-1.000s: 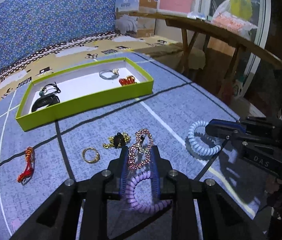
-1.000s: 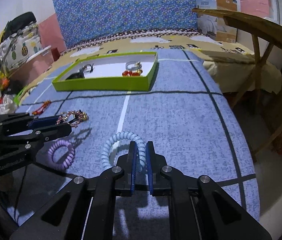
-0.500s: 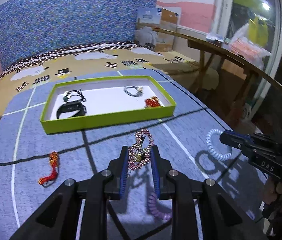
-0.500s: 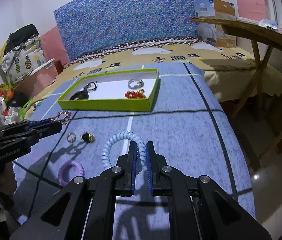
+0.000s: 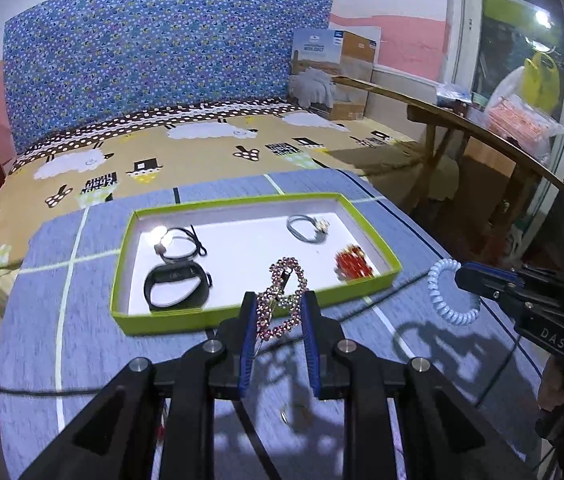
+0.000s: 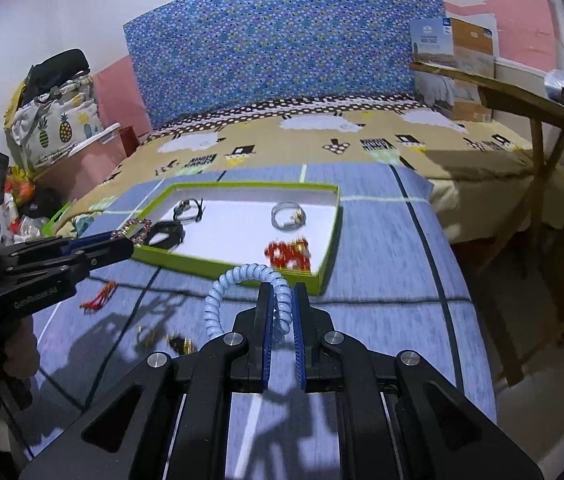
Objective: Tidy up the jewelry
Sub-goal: 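Carry light-blue coil into green box with right tool while left carries pink chain there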
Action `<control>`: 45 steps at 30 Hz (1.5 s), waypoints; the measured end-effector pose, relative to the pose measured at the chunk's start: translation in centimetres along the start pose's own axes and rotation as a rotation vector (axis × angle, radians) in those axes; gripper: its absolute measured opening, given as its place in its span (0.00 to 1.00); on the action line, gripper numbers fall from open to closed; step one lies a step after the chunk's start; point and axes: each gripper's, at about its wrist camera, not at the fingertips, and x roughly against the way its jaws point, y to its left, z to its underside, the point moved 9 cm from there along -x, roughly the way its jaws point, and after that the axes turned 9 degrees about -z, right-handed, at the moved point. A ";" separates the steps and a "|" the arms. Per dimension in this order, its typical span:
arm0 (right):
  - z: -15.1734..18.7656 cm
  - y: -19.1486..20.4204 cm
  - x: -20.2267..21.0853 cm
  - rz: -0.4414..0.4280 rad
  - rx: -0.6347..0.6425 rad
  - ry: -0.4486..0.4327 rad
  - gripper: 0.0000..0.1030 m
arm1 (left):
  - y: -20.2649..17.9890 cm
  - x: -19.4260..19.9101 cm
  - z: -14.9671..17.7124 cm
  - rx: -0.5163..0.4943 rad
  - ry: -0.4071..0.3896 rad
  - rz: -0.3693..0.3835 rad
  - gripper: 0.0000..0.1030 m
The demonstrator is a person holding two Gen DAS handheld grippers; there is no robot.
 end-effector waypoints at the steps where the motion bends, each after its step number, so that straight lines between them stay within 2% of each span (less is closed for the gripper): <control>1: -0.5 -0.1 -0.4 0.000 0.001 0.000 0.09 | 0.2 -0.4 -0.4 0.002 0.000 -0.003 0.22; 7: -2.9 -0.4 -2.8 0.003 0.020 0.001 0.09 | 1.3 -3.1 -2.4 -0.001 0.000 -0.027 0.22; 13: -4.7 -1.4 -6.1 0.016 0.025 0.028 0.09 | 2.3 -6.8 -3.7 0.004 0.038 -0.054 0.22; 23: -5.4 -2.2 -11.0 0.013 0.033 0.096 0.09 | 3.0 -11.9 -4.4 0.013 0.109 -0.079 0.22; 31: -5.2 -2.6 -13.9 0.025 0.040 0.141 0.09 | 2.9 -14.0 -4.4 0.020 0.149 -0.075 0.22; 37: -4.5 -3.9 -14.5 0.073 0.042 0.176 0.09 | 2.4 -15.0 -3.6 0.011 0.185 -0.078 0.22; 45: -4.1 -4.9 -14.9 0.087 0.031 0.201 0.09 | 2.2 -15.5 -3.2 0.003 0.203 -0.081 0.22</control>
